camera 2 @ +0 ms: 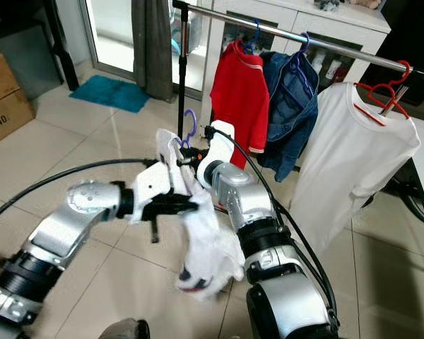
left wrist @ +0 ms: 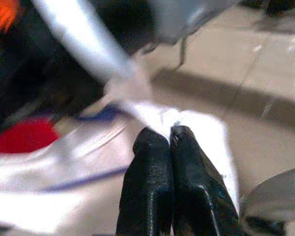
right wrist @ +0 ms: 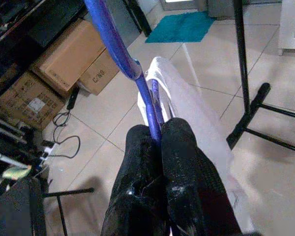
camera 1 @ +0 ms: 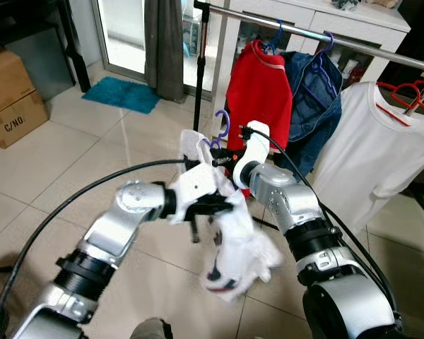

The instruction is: Hang hanger

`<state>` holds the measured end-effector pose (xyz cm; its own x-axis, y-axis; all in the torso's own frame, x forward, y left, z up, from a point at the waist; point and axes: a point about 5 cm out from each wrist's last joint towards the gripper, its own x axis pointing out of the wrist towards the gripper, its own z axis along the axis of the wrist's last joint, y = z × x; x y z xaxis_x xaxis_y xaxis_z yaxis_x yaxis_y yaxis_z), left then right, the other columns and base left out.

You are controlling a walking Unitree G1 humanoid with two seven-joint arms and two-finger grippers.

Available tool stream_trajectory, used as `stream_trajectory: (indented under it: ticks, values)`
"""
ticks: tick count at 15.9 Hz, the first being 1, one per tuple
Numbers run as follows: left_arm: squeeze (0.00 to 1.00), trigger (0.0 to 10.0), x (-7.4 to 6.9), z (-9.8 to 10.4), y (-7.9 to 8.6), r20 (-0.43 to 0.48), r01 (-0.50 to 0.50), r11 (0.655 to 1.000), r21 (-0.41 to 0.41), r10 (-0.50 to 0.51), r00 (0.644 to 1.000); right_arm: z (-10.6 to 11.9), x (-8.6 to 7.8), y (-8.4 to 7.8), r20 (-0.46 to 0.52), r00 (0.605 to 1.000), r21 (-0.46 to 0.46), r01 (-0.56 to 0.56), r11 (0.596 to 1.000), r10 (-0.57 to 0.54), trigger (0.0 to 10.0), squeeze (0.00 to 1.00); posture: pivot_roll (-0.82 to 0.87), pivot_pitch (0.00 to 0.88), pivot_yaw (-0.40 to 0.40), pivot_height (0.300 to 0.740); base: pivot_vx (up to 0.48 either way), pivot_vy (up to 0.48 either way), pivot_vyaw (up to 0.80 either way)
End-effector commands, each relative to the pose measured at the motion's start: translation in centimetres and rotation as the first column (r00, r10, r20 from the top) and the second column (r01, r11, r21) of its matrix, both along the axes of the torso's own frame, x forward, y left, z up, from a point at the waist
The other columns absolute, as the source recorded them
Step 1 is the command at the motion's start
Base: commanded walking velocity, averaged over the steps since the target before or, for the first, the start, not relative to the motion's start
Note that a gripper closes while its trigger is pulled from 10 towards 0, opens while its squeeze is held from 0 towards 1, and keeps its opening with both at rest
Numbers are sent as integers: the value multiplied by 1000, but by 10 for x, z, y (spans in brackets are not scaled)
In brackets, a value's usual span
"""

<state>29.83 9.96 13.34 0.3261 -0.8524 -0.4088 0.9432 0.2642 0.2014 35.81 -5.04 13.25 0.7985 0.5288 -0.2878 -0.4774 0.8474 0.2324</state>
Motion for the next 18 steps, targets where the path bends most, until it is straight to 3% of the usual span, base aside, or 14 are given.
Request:
stream_trajectory:
  ticks: [1,5,6,7,8,15,18]
  values:
    - [0,0,7,12,-6,63,-10,1000,-13,10,998,12,5,-3,53,999,-6,-4,1000,4,10000,0,14,0,-87,740,0,0,0]
    - [0,0,16,30,-15,93,-63,976,-208,84,992,14,4,-2,65,998,0,-23,1000,23,10000,0,13,0,-88,740,0,0,0]
    - [0,10000,15,29,-16,78,-71,974,-216,90,993,14,4,-2,65,998,0,-24,1000,24,10000,0,13,0,-88,740,0,0,0]
    - [0,10000,15,27,-17,53,-73,972,-222,87,995,14,3,-2,66,997,1,-26,1000,26,10000,0,13,0,-88,740,0,0,0]
    - [1000,10000,15,27,-16,50,-72,975,-212,84,995,14,3,-3,66,997,2,-28,1000,28,10000,0,13,0,-88,740,0,0,0]
    - [1000,10000,6,21,-10,-6,-11,983,-182,10,1000,15,4,-7,72,997,3,-15,1000,15,10000,0,14,0,-84,740,0,0,0]
    - [1000,10000,1,26,-13,-13,8,966,-257,-12,1000,10,10,-21,73,994,-37,80,996,-77,10000,0,14,0,-84,740,0,0,0]
